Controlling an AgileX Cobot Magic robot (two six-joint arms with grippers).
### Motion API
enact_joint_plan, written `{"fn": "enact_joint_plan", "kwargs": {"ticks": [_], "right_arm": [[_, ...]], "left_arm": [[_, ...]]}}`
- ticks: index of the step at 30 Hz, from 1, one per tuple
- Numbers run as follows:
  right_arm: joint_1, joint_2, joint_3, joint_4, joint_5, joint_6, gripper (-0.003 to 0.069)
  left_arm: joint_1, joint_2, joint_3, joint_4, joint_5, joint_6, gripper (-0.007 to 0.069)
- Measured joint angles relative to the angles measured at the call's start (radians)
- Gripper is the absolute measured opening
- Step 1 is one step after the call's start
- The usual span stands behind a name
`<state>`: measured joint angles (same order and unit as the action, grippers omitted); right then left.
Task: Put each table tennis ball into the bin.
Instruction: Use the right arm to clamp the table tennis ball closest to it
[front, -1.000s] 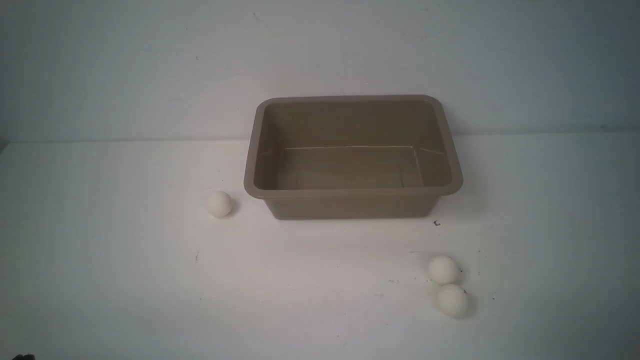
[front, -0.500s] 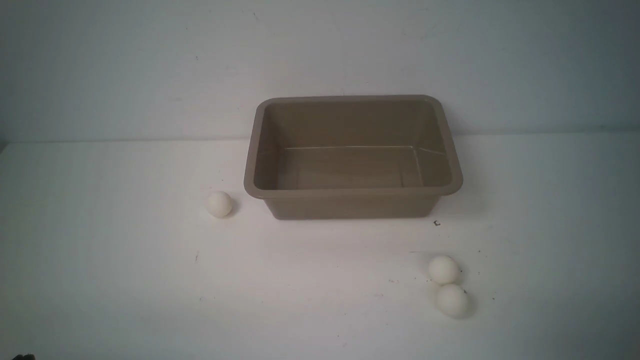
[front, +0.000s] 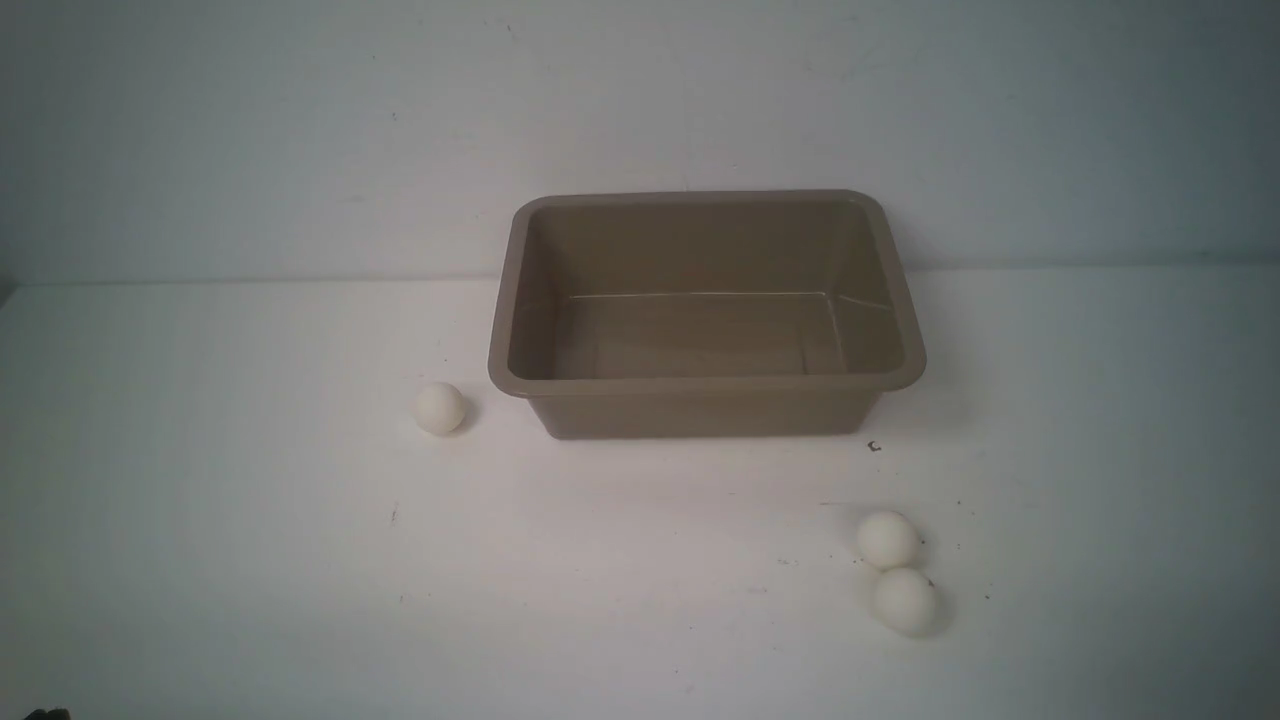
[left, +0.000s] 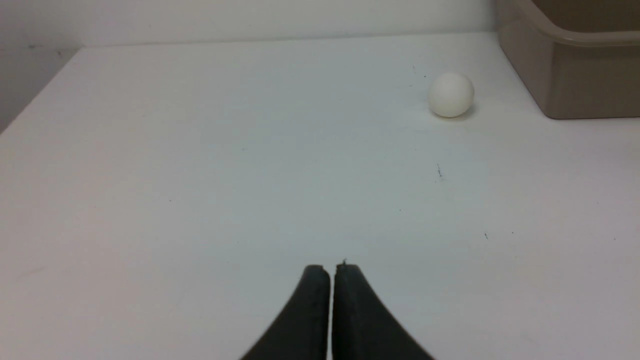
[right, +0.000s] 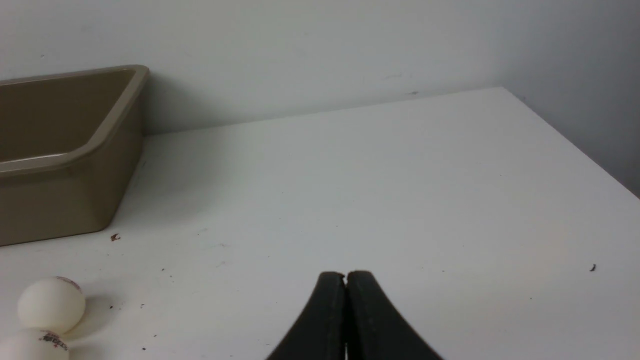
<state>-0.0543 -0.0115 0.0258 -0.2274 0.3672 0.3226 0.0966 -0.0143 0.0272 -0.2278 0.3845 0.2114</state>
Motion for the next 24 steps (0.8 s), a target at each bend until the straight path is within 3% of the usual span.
{"fn": "enact_joint_plan", "kwargs": {"ticks": [17, 20, 21, 24], "right_arm": [[0.016, 0.000, 0.000, -0.028, 0.003, -0.015, -0.0008], [0.016, 0.000, 0.000, -0.117, 0.006, -0.038, -0.0008], [0.016, 0.000, 0.000, -0.189, 0.004, -0.046, -0.0008], [0.016, 0.000, 0.003, -0.267, -0.018, -0.050, -0.0008]], "left_arm": [[0.000, 0.000, 0.000, -0.026, 0.000, -0.003, -0.0004], [0.000, 0.000, 0.000, -0.131, 0.000, -0.028, -0.0004], [0.000, 0.000, 0.001, -0.251, 0.001, -0.049, -0.0004], [0.000, 0.000, 0.001, -0.438, 0.001, -0.067, -0.0004]]}}
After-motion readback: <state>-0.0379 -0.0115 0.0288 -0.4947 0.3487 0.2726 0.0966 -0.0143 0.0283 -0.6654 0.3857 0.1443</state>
